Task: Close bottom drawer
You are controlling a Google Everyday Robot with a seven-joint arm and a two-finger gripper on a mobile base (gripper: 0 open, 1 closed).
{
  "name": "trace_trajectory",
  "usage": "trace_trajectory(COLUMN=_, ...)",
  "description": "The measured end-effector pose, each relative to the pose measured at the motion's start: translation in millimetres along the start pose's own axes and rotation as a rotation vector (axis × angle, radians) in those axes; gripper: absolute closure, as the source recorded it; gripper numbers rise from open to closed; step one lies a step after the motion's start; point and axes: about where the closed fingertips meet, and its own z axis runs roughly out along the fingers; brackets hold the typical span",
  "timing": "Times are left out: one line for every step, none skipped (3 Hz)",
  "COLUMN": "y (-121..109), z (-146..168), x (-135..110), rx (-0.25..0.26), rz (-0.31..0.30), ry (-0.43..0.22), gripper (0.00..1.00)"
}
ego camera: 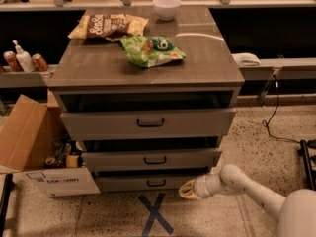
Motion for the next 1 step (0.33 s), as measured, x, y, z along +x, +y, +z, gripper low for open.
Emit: trace_trajectory(y=22.9, z=-25.5, x=-35.3, rx=-0.032, rz=-0.089, ry=0.002, gripper=1.00)
